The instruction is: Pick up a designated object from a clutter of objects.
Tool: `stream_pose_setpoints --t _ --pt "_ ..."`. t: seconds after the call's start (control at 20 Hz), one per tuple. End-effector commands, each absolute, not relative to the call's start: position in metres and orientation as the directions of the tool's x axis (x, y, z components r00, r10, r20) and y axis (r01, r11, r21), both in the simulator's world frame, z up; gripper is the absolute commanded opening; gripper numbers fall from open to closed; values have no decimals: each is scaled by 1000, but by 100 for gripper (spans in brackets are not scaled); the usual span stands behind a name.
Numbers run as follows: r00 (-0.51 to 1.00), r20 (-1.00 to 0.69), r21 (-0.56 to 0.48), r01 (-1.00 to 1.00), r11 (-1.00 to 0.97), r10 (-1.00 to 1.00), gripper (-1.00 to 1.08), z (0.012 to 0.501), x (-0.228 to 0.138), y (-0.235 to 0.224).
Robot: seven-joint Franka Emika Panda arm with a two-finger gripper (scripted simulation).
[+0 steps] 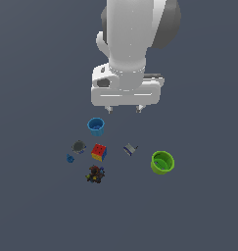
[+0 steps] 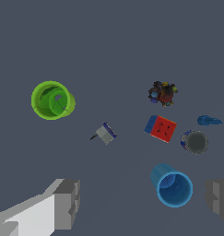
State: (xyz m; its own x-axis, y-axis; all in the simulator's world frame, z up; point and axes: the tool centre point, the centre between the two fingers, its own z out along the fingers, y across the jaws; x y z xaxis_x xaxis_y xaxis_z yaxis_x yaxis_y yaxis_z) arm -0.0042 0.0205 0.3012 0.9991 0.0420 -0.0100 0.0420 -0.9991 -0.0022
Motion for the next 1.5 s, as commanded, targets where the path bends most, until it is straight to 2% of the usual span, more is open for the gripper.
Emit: stream_pose_setpoints --t 0.0,0.75,1.45 --pt "999 -10 -2 42 -999 42 28 301 -4 21" --pt "1000 -13 -19 -15 -1000 -15 28 294 0 21" --pt "973 -21 -43 -232 -972 -231 28 247 21 62"
